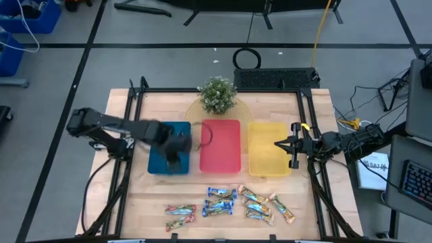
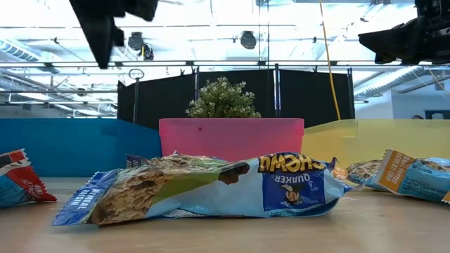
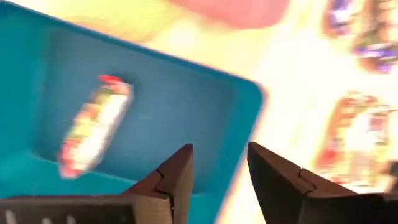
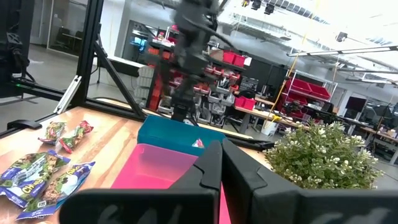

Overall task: Pick and place Granola Bars by type
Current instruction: Put the top red granola bar into the blue bin

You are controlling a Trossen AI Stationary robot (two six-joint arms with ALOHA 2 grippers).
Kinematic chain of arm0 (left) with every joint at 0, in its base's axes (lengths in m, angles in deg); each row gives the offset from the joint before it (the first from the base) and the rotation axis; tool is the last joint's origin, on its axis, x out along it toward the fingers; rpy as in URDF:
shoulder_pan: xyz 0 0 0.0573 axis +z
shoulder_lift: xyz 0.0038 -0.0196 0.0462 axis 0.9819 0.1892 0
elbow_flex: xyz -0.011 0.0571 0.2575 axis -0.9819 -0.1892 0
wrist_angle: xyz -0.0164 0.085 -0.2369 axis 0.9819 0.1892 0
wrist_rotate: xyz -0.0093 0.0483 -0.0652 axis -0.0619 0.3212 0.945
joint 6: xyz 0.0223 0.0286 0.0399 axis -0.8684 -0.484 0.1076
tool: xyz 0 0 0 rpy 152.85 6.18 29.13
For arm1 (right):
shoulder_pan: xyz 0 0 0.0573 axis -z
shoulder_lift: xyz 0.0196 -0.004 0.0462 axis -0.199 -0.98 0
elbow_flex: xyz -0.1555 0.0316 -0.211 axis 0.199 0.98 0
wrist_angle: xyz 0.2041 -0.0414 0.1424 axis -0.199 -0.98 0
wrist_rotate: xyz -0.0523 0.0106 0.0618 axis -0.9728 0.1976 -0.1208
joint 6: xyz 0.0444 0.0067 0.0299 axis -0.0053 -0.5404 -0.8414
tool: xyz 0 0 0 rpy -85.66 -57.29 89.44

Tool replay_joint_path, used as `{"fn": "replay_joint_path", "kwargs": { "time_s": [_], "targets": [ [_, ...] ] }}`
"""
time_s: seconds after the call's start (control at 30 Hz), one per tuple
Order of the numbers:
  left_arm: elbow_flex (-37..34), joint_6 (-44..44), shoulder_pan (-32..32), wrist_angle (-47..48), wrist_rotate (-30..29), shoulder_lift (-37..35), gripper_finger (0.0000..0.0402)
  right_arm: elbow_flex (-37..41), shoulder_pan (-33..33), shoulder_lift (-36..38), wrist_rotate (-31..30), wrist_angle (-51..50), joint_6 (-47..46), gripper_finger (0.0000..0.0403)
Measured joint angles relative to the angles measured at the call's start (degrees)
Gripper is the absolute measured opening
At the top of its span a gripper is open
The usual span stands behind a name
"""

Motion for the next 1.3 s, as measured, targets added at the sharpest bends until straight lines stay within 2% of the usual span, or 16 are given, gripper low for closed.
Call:
{"fn": "replay_joint_path", "kwargs": {
  "time_s": [0.23, 0.33, 0.43, 0.67, 0.77, 0.87, 1.03, 1.3],
  "targets": [
    [-1.7, 13.54, -20.49, -10.48, -1.93, 0.05, 0.0162, -0.01, 0.0, 0.0, 0.01, 0.02, -1.62, 0.0],
    [-3.05, 19.16, -25.73, -17.47, -4.28, 1.2, 0.0168, -0.02, 0.02, 0.0, 0.02, 0.03, -1.91, 0.0],
    [-4.48, 21.28, -28.78, -23.29, -5.19, 3.52, 0.0191, 0.0, 0.0, 0.0, 0.0, 0.54, -1.74, 0.0],
    [-4.83, 23.08, -30.04, -24.15, -1.29, 14.52, 0.0285, 0.0, 0.02, 0.0, 0.0, 0.9, -4.37, 0.0],
    [-4.87, 21.57, -29.71, -24.21, 1.88, 18.72, 0.0322, 0.0, 0.0, 0.0, 0.0, 0.9, -4.51, 0.0],
    [-4.87, 19.15, -29.38, -23.16, 2.16, 22.0, 0.0349, 0.0, 0.0, 0.0, 0.0, 0.89, -4.55, 0.0],
    [-4.72, 16.77, -28.96, -22.95, 1.56, 25.89, 0.0364, 0.0, 0.02, 0.0, 0.0, 0.83, -4.55, 0.0],
    [-4.6, 13.41, -28.58, -23.41, 1.59, 27.02, 0.0357, -0.01, 0.0, -0.62, 0.0, 0.07, -4.7, 0.0]
  ]
}}
